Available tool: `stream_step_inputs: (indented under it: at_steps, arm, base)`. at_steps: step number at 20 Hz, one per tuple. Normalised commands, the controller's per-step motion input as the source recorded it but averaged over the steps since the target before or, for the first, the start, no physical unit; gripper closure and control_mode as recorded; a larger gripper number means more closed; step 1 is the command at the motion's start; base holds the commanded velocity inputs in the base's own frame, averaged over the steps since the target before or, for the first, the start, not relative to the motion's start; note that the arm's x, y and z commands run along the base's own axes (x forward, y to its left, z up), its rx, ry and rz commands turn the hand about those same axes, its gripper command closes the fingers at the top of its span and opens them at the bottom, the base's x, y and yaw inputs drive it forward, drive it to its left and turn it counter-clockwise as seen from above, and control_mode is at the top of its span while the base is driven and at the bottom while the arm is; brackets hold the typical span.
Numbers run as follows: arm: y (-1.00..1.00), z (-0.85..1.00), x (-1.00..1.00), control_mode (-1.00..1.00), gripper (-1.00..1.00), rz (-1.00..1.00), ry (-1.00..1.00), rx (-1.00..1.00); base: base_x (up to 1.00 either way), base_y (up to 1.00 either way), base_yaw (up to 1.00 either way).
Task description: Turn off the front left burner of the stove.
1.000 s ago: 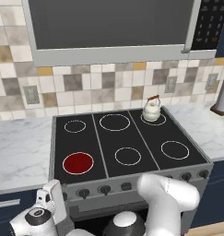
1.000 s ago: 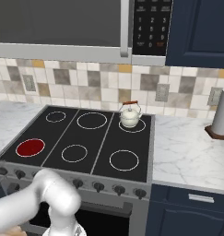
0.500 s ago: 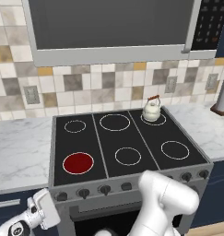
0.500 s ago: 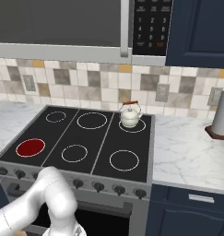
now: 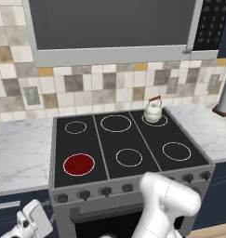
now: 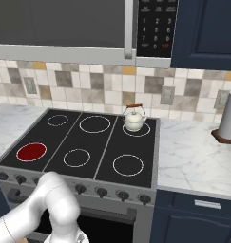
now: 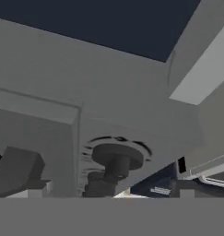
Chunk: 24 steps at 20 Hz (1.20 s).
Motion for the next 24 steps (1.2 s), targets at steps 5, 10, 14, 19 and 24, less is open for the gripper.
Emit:
stream_step_inputs:
  at_steps: [5, 10, 14, 19, 24]
  arm:
    - [-0.15, -0.08, 0.03, -1.00, -1.00, 0.45, 0.00, 0.04]
    - [-0.41, -0.06, 0.00, -1.00, -1.00, 0.42, 0.00, 0.07]
    - [-0.51, 0.00, 0.18, -1.00, -1.00, 0.28, 0.00, 0.07]
    - [-0.28, 0.02, 0.05, -1.00, -1.00, 0.16, 0.00, 0.06]
    - [-0.02, 0.00, 0.00, -1.00, -1.00, 0.07, 0.00, 0.03]
  base:
    - [0.00, 0.00, 0.00]
    - [0.00, 0.00, 0.00]
    - [0.00, 0.00, 0.00]
    - [0.00, 0.00, 0.00]
    - [0.00, 0.00, 0.00]
